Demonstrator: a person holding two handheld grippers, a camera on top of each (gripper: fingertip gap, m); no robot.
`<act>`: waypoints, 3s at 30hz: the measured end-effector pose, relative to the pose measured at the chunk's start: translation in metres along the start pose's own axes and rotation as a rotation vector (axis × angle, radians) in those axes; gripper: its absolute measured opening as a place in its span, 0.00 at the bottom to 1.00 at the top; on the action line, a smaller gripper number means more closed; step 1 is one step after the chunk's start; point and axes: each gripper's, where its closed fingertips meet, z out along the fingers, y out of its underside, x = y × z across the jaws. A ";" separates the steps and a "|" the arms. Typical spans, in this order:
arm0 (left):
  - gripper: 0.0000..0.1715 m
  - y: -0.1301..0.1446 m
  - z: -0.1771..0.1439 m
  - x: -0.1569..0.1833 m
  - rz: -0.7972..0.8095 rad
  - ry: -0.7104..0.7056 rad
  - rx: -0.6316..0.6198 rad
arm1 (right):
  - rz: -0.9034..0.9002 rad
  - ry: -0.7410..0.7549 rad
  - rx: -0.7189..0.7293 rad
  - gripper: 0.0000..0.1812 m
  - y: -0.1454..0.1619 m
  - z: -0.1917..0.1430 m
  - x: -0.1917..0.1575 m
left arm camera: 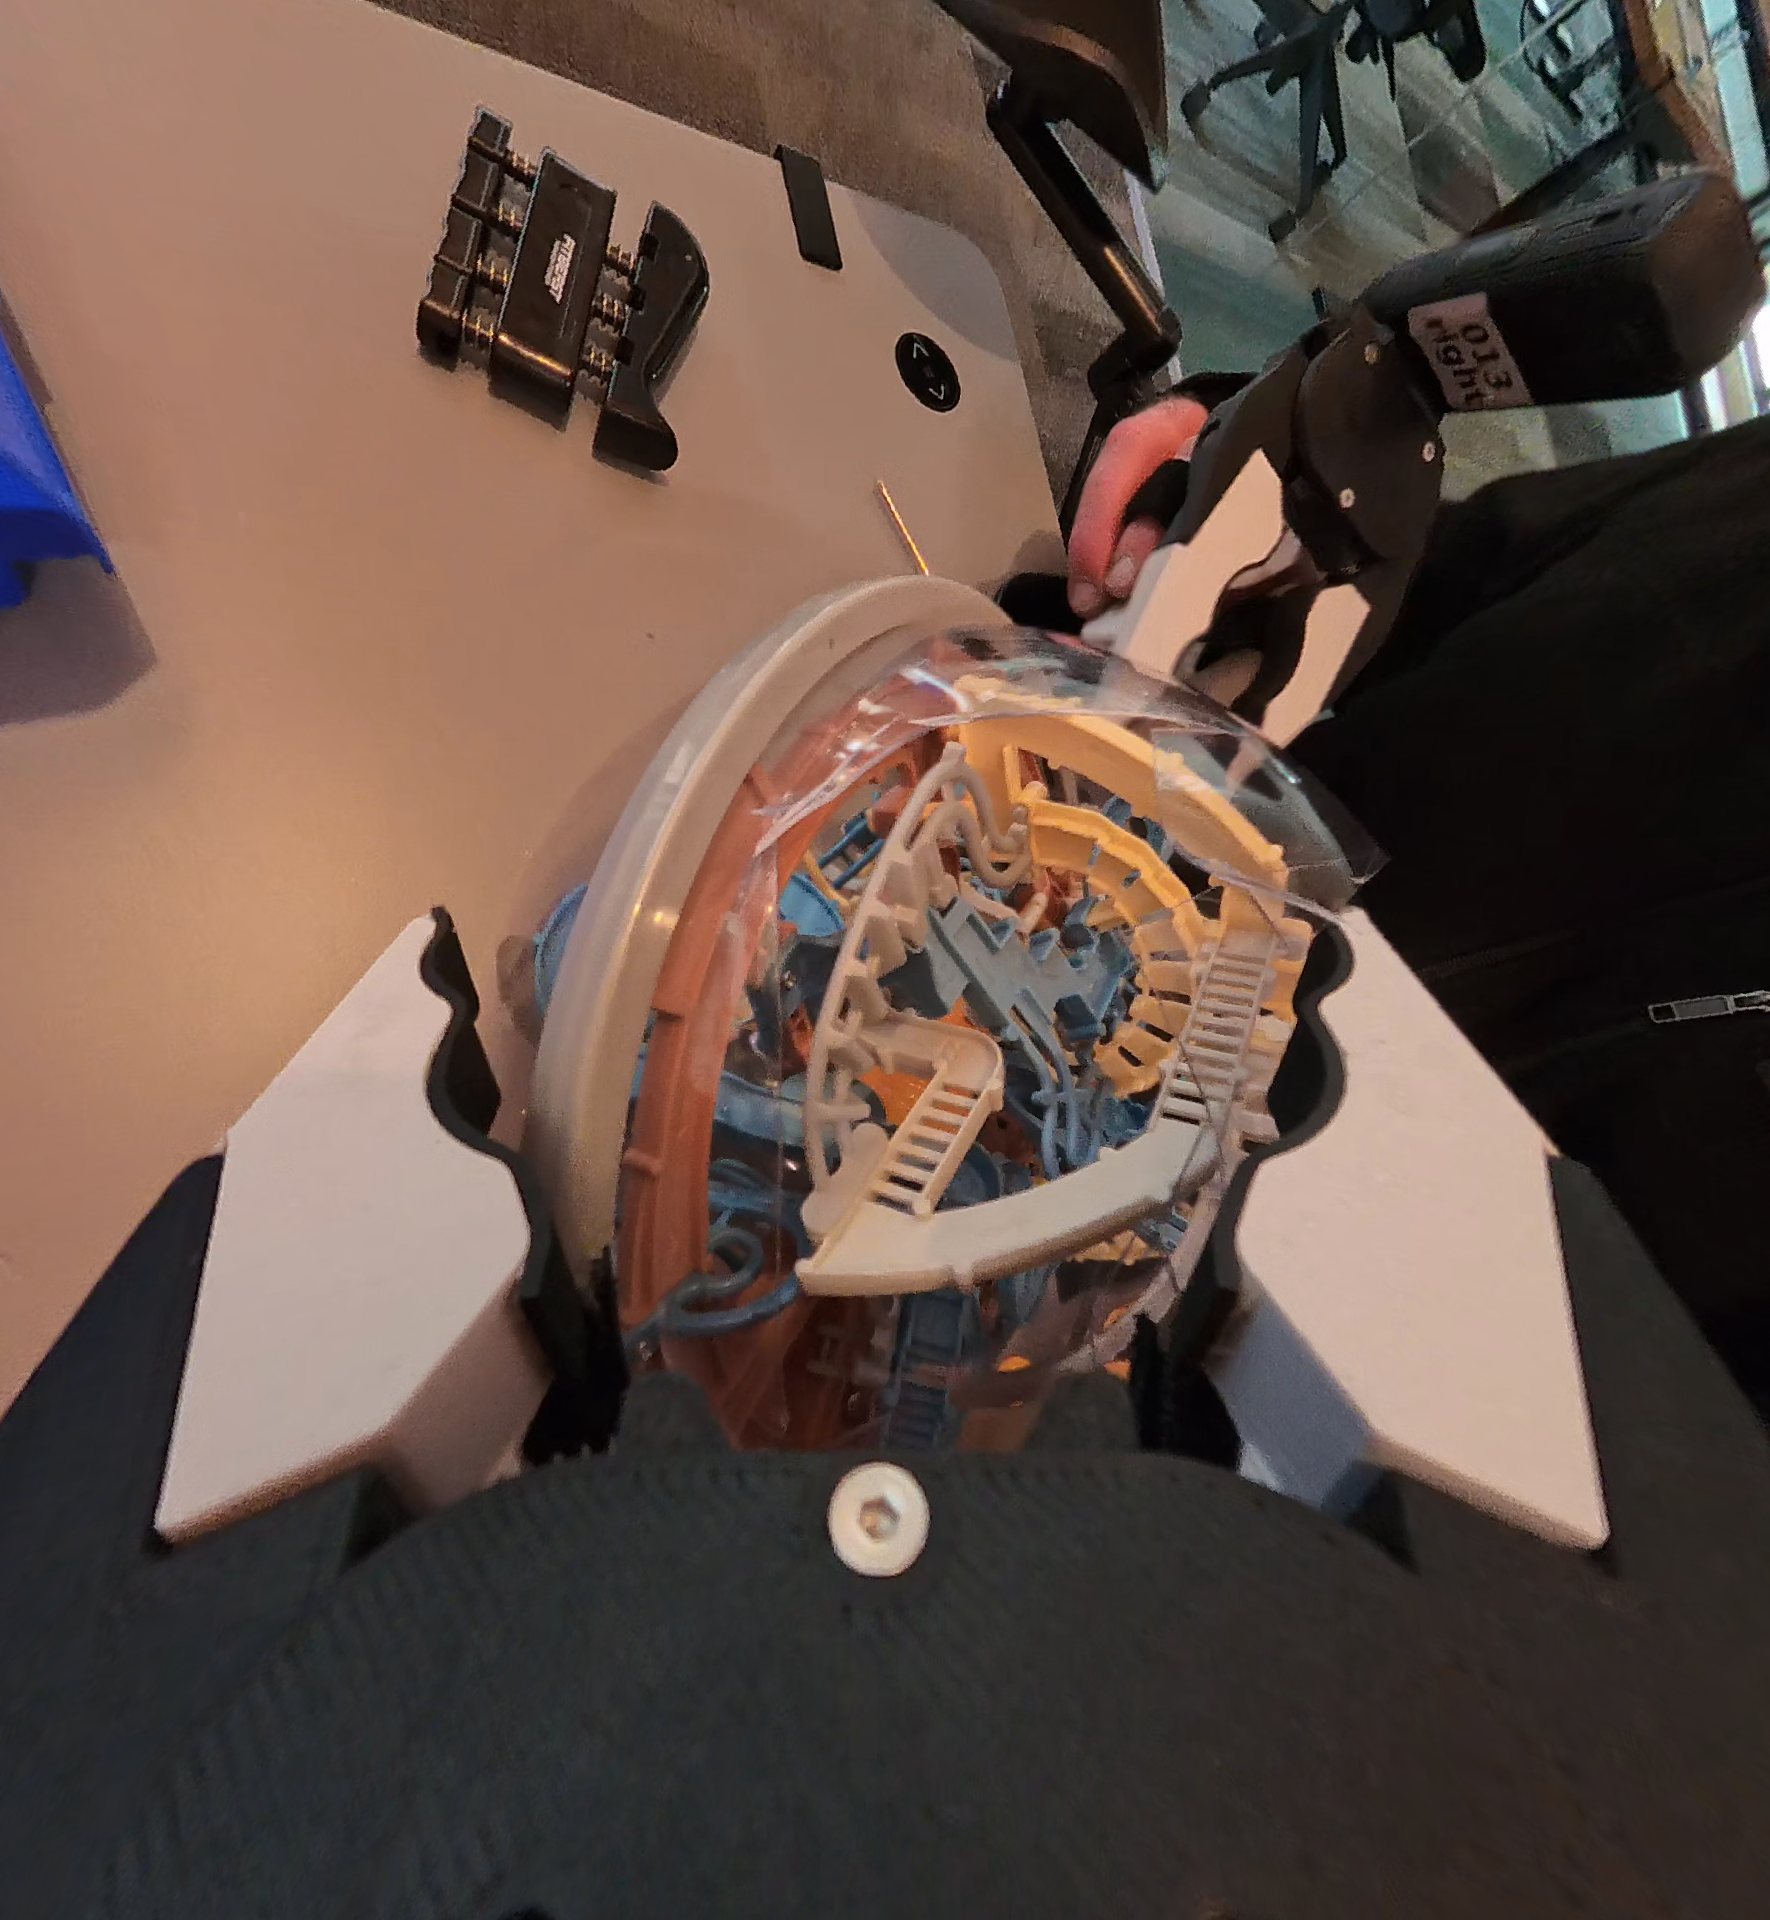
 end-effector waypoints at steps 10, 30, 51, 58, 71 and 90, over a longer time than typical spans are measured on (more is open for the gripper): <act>0.90 0.021 -0.013 0.007 -0.045 -0.051 0.148 | 0.115 0.088 -0.037 0.10 0.010 0.025 0.012; 0.90 0.038 -0.037 0.005 -0.240 -0.279 0.481 | 0.267 0.393 -0.394 0.23 0.093 -0.070 0.035; 0.91 0.077 -0.053 0.031 -0.310 -0.488 0.793 | 0.231 0.356 -0.562 0.10 0.103 -0.028 0.011; 0.91 0.096 -0.057 0.043 -0.318 -0.508 0.817 | 0.218 0.354 -0.542 0.07 0.100 -0.020 0.016; 0.81 0.074 -0.093 0.075 0.045 -0.646 0.599 | 0.212 0.289 -0.443 0.06 0.084 -0.014 0.020; 0.86 0.039 0.000 -0.006 0.135 -0.240 -0.085 | 0.183 0.190 -0.403 0.07 0.082 -0.004 0.034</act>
